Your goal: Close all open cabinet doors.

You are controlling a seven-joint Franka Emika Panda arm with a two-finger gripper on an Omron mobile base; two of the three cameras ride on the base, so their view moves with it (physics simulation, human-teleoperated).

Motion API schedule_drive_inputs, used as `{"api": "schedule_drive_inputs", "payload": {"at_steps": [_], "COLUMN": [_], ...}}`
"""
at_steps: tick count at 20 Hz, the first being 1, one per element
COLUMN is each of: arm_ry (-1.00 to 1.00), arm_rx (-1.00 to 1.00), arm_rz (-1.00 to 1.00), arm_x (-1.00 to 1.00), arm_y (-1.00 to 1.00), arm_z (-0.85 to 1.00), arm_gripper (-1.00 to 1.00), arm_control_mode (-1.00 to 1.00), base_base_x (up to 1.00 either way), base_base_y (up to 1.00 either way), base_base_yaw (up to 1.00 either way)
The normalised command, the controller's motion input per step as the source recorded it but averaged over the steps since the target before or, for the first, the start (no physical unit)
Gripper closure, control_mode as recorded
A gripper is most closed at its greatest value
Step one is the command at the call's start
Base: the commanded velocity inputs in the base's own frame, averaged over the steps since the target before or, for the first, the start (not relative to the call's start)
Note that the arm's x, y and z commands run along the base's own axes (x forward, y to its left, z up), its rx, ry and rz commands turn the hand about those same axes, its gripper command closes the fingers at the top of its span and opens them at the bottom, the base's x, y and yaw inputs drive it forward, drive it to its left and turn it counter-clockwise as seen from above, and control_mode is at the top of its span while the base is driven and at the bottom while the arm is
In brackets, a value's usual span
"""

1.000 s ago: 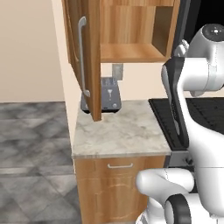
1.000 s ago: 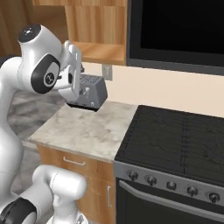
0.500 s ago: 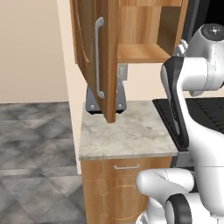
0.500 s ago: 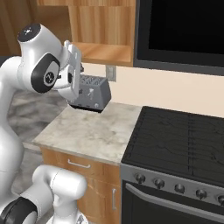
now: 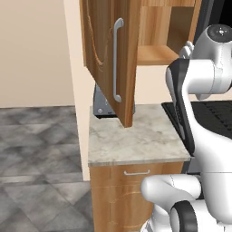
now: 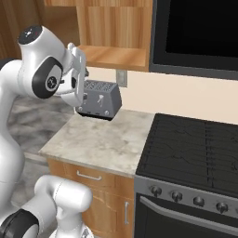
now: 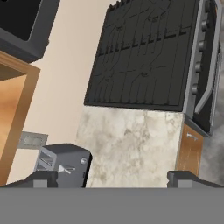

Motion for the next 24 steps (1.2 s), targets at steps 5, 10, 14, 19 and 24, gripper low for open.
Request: {"api": "schedule_drive_inputs", "payload": {"at_steps": [5,10,14,19,24], "arm_ry": [0.0,0.0,0.0,0.0,0.0], "arm_rx": [0.0,0.0,0.0,0.0,0.0], "arm_rz": [0.0,0.0,0.0,0.0,0.0], "arm_x": [0.0,0.0,0.0,0.0,0.0], "arm_y": [0.0,0.0,0.0,0.0,0.0], "arm_z": [0.0,0.0,0.0,0.0,0.0], "arm_gripper": [-1.0,-1.0,-1.0,-1.0,-1.0], "arm_control_mode": [1.0,1.0,1.0,-1.0,-1.0], "base_base_x": [0.0,0.0,0.0,0.0,0.0], "base_base_y": [0.0,0.0,0.0,0.0,0.0], "base_base_yaw": [0.0,0.0,0.0,0.0,0.0]}}
